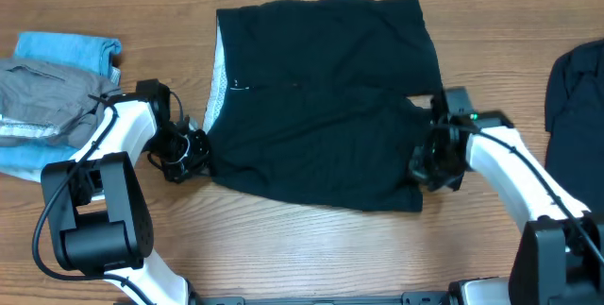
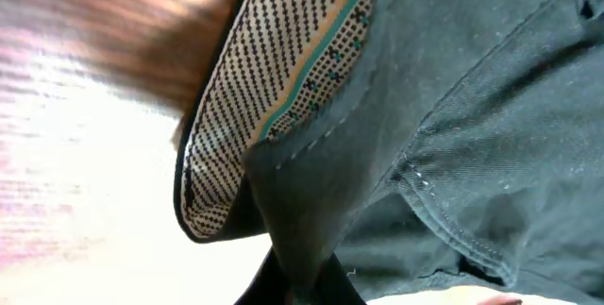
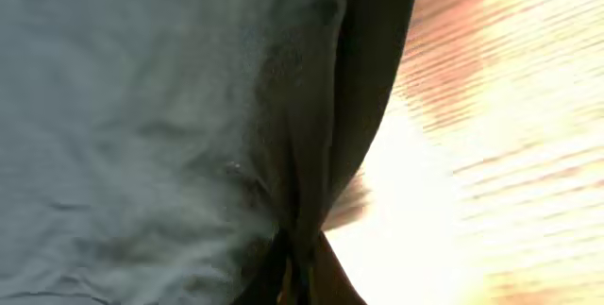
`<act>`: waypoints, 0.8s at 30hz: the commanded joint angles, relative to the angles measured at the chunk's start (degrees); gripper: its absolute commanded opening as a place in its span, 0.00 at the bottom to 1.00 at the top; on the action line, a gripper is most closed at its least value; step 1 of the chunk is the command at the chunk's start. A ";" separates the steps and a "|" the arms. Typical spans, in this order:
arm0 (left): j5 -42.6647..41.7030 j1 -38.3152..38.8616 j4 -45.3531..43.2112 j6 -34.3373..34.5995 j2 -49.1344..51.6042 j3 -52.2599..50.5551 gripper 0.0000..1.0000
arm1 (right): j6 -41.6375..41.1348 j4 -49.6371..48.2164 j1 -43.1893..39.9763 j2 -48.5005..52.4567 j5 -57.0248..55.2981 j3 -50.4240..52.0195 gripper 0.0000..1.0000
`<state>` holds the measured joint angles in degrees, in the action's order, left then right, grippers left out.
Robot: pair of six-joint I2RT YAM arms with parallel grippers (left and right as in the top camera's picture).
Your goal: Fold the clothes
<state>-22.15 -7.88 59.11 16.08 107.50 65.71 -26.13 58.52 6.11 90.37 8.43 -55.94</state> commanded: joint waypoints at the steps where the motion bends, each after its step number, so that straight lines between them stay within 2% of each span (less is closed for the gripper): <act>1: -1.68 0.07 0.85 -1.95 -1.84 0.13 0.04 | 1.05 2.54 0.26 -0.39 -1.95 -4.39 0.04; 9: 0.90 0.09 5.31 -0.61 -19.67 0.13 0.04 | 2.14 6.43 0.26 -0.46 -1.92 -4.63 0.04; 15: 3.10 3.76 11.76 -0.59 -22.25 0.11 0.04 | 2.14 11.69 0.26 -4.87 -1.92 -5.27 0.04; 21: 7.76 11.85 16.50 6.40 -26.10 0.11 0.04 | 2.14 17.75 0.26 -14.67 -1.95 -5.27 0.04; 24: 7.76 13.22 20.48 7.74 -29.75 0.11 0.04 | 2.38 20.00 0.26 -15.26 -1.95 -5.27 0.04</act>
<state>-15.59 4.51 77.06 21.19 81.54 65.71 -24.12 77.25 6.11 76.16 7.09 -59.90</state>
